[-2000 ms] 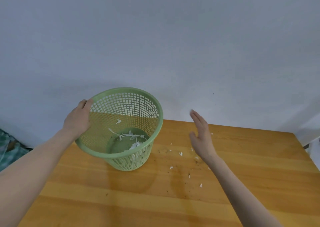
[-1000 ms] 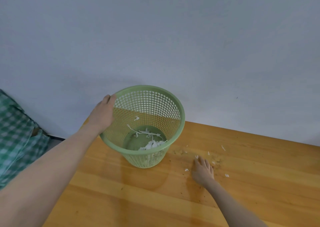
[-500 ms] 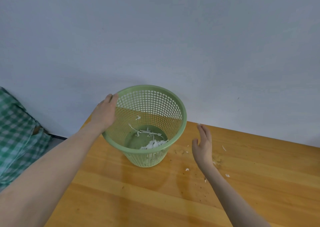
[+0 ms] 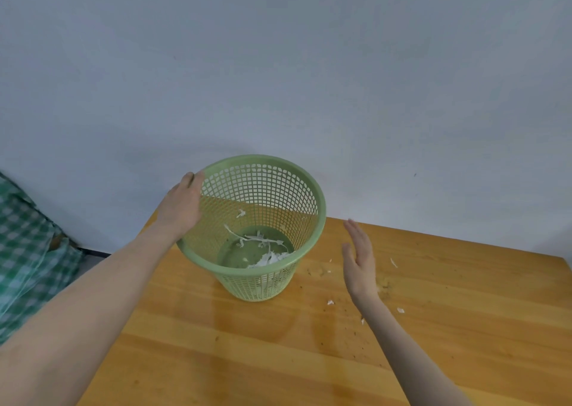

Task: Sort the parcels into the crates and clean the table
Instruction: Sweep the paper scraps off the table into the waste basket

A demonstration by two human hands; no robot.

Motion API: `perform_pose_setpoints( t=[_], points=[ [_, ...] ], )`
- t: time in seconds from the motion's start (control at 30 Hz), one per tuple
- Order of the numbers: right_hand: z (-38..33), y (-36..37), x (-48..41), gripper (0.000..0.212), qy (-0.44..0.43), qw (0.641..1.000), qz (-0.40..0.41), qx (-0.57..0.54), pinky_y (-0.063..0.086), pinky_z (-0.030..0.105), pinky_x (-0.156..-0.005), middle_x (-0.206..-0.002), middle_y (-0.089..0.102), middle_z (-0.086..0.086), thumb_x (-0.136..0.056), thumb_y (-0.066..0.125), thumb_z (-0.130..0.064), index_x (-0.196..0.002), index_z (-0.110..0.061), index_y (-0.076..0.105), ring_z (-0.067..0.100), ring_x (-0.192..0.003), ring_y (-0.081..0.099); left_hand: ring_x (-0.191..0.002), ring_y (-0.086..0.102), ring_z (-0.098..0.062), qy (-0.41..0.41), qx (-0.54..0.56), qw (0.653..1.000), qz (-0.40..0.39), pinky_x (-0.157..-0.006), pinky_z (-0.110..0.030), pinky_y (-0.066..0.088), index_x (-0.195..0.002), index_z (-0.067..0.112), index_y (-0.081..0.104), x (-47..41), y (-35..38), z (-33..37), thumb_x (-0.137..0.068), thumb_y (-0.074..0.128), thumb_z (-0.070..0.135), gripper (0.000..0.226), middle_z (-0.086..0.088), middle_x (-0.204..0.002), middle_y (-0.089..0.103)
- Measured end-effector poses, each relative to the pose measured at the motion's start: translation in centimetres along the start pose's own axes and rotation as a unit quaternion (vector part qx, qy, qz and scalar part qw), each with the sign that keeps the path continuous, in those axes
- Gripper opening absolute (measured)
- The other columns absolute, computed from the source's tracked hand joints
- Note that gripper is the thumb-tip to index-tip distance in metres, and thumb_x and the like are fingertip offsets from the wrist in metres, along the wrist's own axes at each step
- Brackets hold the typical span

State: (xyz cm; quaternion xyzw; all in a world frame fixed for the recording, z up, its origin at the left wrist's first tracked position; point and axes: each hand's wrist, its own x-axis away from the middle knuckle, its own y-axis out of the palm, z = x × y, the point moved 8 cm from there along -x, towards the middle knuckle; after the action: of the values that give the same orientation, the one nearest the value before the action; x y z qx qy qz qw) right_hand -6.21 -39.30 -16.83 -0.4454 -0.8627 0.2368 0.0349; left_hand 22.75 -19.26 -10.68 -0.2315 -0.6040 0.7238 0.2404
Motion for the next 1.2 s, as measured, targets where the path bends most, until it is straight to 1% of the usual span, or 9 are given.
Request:
perform_pose_setpoints(
  t=[0.07, 0.13, 0.2, 0.33, 0.6, 0.73, 0.93, 1.07, 1.2],
  points=[
    [5.7, 1.9, 1.6, 0.04, 0.07, 0.98, -0.115, 0.146, 0.021, 0.037, -0.117, -0.148, 0.038, -0.001, -0.097, 0.04, -0.009, -0.135, -0.016, 0.051, 0.021, -0.143, 0.022, -0.116, 0.048, -0.04, 0.0, -0.001, 1.0, 0.002, -0.082, -0.044, 0.042, -0.147, 0.008, 0.021, 0.1, -0.1, 0.1, -0.079, 0.054, -0.008, 0.078, -0.015, -0.148, 0.026],
    [10.5, 4.0, 4.3, 0.043, 0.093, 0.919, -0.254, 0.286, 0.019, 0.044, -0.117, -0.154, 0.03, -0.001, -0.097, 0.038, -0.007, -0.137, -0.02, 0.048, 0.022, -0.146, 0.012, -0.114, 0.048, -0.04, 0.003, -0.001, 1.0, 0.003, -0.082, -0.044, 0.042, -0.147, 0.008, 0.022, 0.1, -0.1, 0.1, -0.079, 0.054, -0.009, 0.077, -0.015, -0.147, 0.027],
    [13.0, 4.9, 6.6, 0.052, 0.099, 0.88, -0.322, 0.336, 0.012, 0.047, -0.117, -0.158, 0.017, -0.006, -0.095, 0.035, -0.006, -0.142, -0.025, 0.041, 0.021, -0.147, 0.002, -0.113, 0.049, -0.04, 0.006, -0.001, 1.0, 0.007, -0.081, -0.043, 0.042, -0.146, 0.008, 0.022, 0.0, -0.1, 0.1, -0.078, 0.054, -0.009, 0.077, -0.016, -0.146, 0.028],
    [13.1, 5.0, 7.6, 0.059, 0.091, 0.863, -0.338, 0.364, 0.006, 0.044, -0.117, -0.159, 0.008, -0.01, -0.092, 0.035, -0.004, -0.146, -0.031, 0.034, 0.019, -0.147, -0.003, -0.112, 0.049, -0.04, 0.007, 0.0, 1.0, 0.008, -0.079, -0.042, 0.041, -0.146, 0.009, 0.022, 0.0, -0.1, 0.1, -0.078, 0.054, -0.01, 0.078, -0.015, -0.146, 0.028],
    [12.2, 5.4, 7.5, 0.061, 0.032, 0.829, -0.348, 0.436, 0.007, 0.036, -0.119, -0.157, 0.013, -0.009, -0.094, 0.036, -0.006, -0.151, -0.018, 0.02, 0.016, -0.147, 0.002, -0.115, 0.048, -0.04, 0.003, -0.002, 1.0, 0.004, -0.085, -0.044, 0.042, -0.147, 0.009, 0.021, 0.0, -0.1, 0.1, -0.078, 0.058, -0.008, 0.08, -0.015, -0.148, 0.026],
    [11.0, 4.5, 6.5, 0.068, 0.054, 0.876, -0.291, 0.382, 0.018, 0.034, -0.115, -0.154, 0.018, -0.005, -0.085, 0.036, 0.007, -0.149, -0.014, 0.024, 0.02, -0.142, 0.013, -0.112, 0.05, -0.039, 0.006, 0.001, 1.0, 0.004, -0.079, -0.043, 0.042, -0.147, 0.009, 0.021, 0.0, 0.0, -0.1, -0.078, 0.056, -0.009, 0.079, -0.015, -0.147, 0.027],
    [2.9, 0.6, 1.2, 0.066, -0.016, 0.981, -0.056, 0.183, 0.02, 0.023, -0.112, -0.147, 0.031, 0.007, -0.081, 0.037, 0.016, -0.144, -0.004, 0.034, 0.017, -0.135, 0.025, -0.108, 0.052, -0.04, 0.005, 0.02, 1.0, 0.004, -0.074, -0.041, 0.041, -0.146, 0.012, 0.023, -0.3, 0.4, -0.5, -0.078, 0.056, -0.009, 0.079, -0.014, -0.147, 0.027],
    [-6.6, -0.7, 0.1, 0.06, -0.13, 0.99, 0.037, 0.049, 0.017, 0.009, -0.11, -0.141, 0.035, -0.001, -0.083, 0.038, 0.016, -0.14, -0.004, 0.04, 0.0, -0.132, 0.024, -0.113, 0.051, -0.041, -0.001, 0.044, 0.999, 0.0, -0.08, -0.044, 0.045, -0.148, 0.015, 0.024, -0.2, 0.6, -0.9, -0.077, 0.056, -0.008, 0.081, -0.012, -0.151, 0.025],
    [-11.3, 2.1, -0.3, 0.033, -0.214, 0.972, -0.028, 0.094, 0.027, 0.029, -0.108, -0.118, 0.065, -0.001, -0.089, 0.054, -0.001, -0.117, -0.012, 0.066, 0.013, -0.125, 0.042, -0.129, 0.042, -0.032, -0.028, 0.159, 0.987, 0.025, -0.098, -0.04, 0.038, -0.145, 0.015, 0.036, 0.4, 0.2, -0.7, -0.077, 0.052, -0.013, 0.075, -0.011, -0.148, 0.036]
  ],
)
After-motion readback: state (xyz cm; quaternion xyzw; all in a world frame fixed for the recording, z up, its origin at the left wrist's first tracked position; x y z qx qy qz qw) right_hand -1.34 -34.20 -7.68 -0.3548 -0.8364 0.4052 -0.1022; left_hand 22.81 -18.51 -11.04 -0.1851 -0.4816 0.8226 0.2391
